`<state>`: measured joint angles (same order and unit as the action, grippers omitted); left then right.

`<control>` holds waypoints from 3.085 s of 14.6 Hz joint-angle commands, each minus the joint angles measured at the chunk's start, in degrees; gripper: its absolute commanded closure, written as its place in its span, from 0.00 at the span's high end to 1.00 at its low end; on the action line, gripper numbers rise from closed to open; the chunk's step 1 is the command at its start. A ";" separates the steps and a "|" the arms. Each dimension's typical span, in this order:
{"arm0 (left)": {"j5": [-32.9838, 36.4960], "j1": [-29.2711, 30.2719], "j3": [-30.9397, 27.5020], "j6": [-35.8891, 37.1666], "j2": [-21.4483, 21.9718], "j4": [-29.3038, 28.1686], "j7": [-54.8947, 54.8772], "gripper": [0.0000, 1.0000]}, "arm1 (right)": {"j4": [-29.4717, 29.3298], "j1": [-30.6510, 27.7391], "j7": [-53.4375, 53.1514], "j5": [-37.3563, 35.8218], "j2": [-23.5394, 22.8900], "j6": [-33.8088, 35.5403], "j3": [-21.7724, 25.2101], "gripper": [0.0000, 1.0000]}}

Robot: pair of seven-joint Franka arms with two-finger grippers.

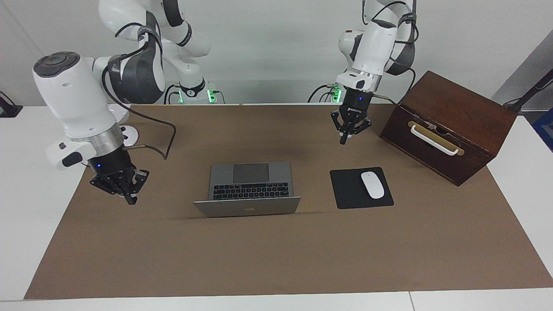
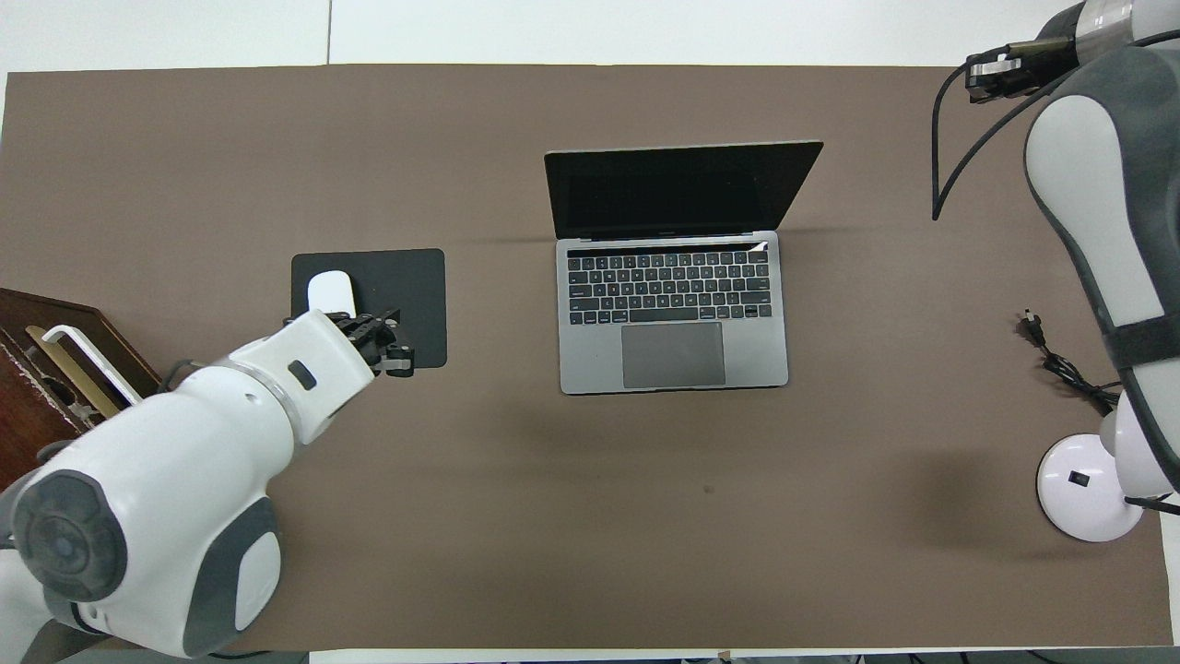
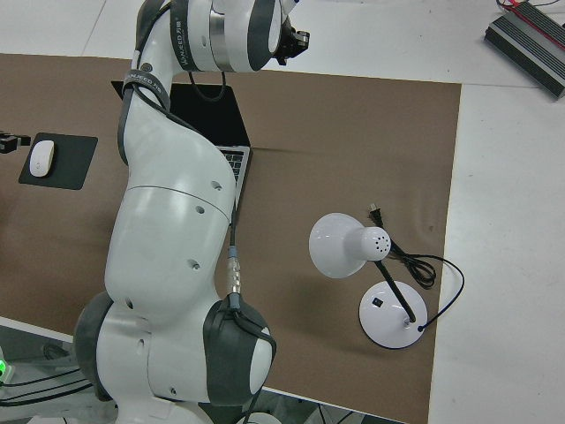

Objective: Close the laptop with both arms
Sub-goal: 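Move the left gripper toward the laptop while the right gripper rises, then hook the right gripper behind the laptop screen top edge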

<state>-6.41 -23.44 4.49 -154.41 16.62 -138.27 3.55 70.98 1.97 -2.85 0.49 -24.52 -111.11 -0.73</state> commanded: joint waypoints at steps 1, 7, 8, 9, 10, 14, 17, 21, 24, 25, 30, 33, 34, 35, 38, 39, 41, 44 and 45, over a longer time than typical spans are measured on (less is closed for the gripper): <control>-0.53 -4.14 -0.89 -7.20 -0.26 -3.76 0.14 0.00 | -2.34 3.82 -9.60 -1.01 -2.72 -1.02 -0.33 0.00; -0.53 -10.92 -0.89 -21.97 -10.62 -4.12 -0.57 0.00 | -2.61 10.14 -18.12 -2.06 -6.59 -7.27 0.46 0.00; -0.53 -11.27 -0.89 -23.47 -11.69 -4.12 -0.65 0.00 | -2.61 11.21 -20.94 -3.37 -6.94 -7.71 0.47 0.00; -0.53 -11.80 -0.89 -24.79 -12.83 -4.12 -0.65 0.00 | -2.61 11.83 -22.45 -3.91 -7.03 -7.72 0.29 0.00; -0.53 -12.67 -0.89 -26.54 -13.97 -4.12 -0.65 0.00 | -2.61 12.70 -23.07 -3.91 -6.95 -7.54 0.29 0.00; -0.44 -12.86 -0.97 -29.10 -16.08 -3.94 -1.00 0.00 | -2.61 15.78 -28.60 -5.58 -6.95 -7.45 0.29 0.00; -0.18 -12.77 -1.06 -29.90 -17.49 -3.50 -1.71 0.00 | -2.61 17.02 -30.38 -6.37 -6.95 -7.45 0.20 0.00; -0.01 -12.77 -1.06 -36.73 -23.46 -2.53 -2.24 0.00 | -2.78 16.14 -29.06 -10.57 -7.74 -9.38 0.20 0.00; -0.01 -12.86 -1.06 -41.04 -27.59 -2.10 -3.03 0.00 | -6.02 14.83 -28.97 -10.86 -9.75 -11.66 -0.32 0.00; -0.01 -12.86 -1.06 -42.54 -28.74 -1.92 -3.11 0.00 | -6.21 14.30 -28.97 -10.86 -10.20 -12.37 -0.41 0.00; -0.09 -14.17 -1.15 -45.00 -31.99 -0.87 -3.20 0.00 | -6.21 14.38 -28.97 -9.10 -11.34 -14.38 -0.50 0.00; -0.18 -14.97 -1.15 -46.25 -33.76 -0.78 -3.12 0.00 | -5.86 14.55 -29.06 -3.14 -11.43 -15.01 -1.03 0.00; -0.09 -14.97 -1.15 -46.25 -33.76 -0.78 -3.20 0.00 | -5.77 14.64 -29.06 -2.86 -11.34 -15.01 -1.12 0.00; -0.09 -14.97 -1.15 -46.16 -33.84 -0.86 -3.20 0.00 | -5.77 14.64 -29.14 -2.86 -11.26 -15.01 -1.12 0.00; -0.01 -15.05 -1.15 -46.25 -33.76 -1.48 -3.73 0.00 | -5.68 14.47 -29.06 -2.60 -11.17 -14.66 -1.12 0.00; -0.01 -15.14 -1.15 -46.16 -33.84 -1.74 -3.82 0.00 | -5.42 14.64 -29.06 -2.60 -11.17 -14.49 -1.12 0.00; -0.01 -15.67 -1.15 -46.16 -34.02 -2.09 -3.91 0.00 | -4.46 15.08 -29.06 -2.60 -10.91 -14.05 -1.12 0.00; -0.01 -15.76 -1.15 -46.16 -34.28 -2.18 -4.08 0.00 | -2.79 15.26 -29.14 -2.42 -10.20 -12.82 -1.20 0.00; -0.01 -15.76 -1.15 -46.16 -34.28 -2.27 -4.08 0.00 | -1.82 15.26 -29.15 -2.16 -9.59 -12.47 -1.20 0.00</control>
<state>-6.30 -38.06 4.29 -199.39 -17.17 -140.22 0.30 67.17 17.70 -31.88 -2.97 -35.22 -124.33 -1.29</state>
